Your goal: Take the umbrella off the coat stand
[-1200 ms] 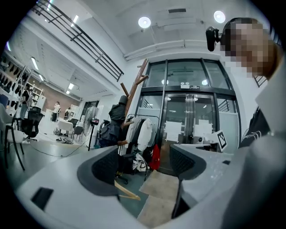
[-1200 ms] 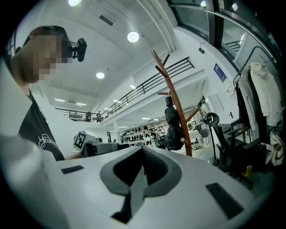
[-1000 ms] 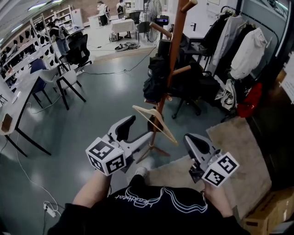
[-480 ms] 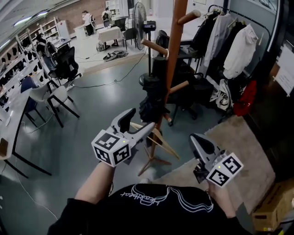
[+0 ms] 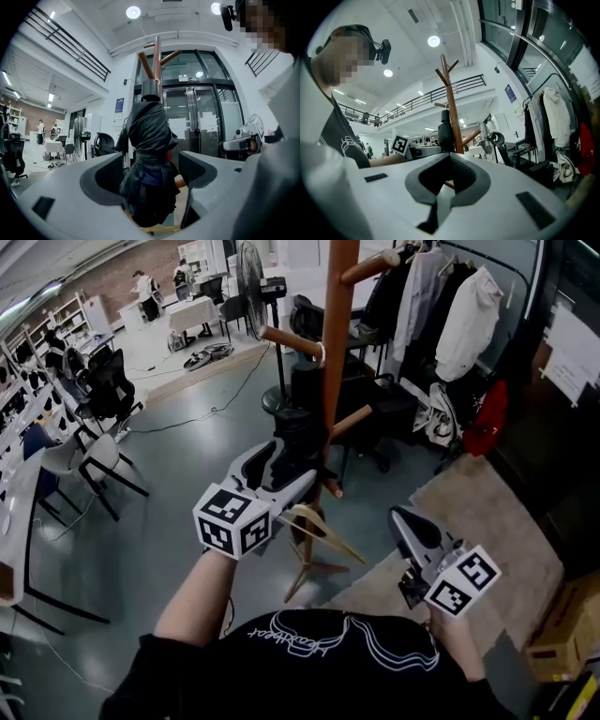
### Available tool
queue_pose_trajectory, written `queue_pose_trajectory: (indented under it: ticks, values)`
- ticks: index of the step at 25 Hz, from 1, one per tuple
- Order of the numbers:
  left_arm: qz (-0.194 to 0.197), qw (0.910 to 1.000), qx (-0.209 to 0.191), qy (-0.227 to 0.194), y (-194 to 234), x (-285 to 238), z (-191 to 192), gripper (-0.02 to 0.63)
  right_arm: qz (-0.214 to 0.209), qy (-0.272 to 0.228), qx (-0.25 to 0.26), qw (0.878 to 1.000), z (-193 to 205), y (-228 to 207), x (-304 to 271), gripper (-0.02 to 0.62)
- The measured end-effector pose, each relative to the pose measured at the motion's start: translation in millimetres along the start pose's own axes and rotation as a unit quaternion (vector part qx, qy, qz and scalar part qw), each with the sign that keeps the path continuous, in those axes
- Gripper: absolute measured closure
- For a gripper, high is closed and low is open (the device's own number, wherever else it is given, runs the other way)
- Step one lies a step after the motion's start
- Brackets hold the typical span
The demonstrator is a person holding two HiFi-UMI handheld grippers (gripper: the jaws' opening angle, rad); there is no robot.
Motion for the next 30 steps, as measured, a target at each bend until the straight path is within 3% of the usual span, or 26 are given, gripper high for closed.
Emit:
queue_pose_trajectory:
  ticks: [12,15,19,30]
  values:
    - [0.037,0.9991,0.010,0.020,7.8,-31.7,5.5,0.252,0.040,0.012,-0.009,0.999,1.8,-6.9,6.8,0.592]
    - [0.056,0.9979,0.020,0.026,6.1,-33.5,9.1,0.305,0.048,0.019,-0.014,0.999,5.6,-9.1,9.2,0.592]
    - [0.068,0.9970,0.024,0.029,5.5,-33.5,9.5,0.328,0.053,0.026,-0.016,0.998,8.5,-9.5,9.3,0.592]
    - [0.065,0.9970,0.028,0.031,6.6,-34.9,10.6,0.364,0.050,0.037,-0.018,0.998,11.5,-13.7,2.5,0.592]
Point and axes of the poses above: the fingertips, and each gripper's own axes: x backward along the fingers, y to its left, z out of its underside, the point moved 5 cm from there along x, backward along the fingers
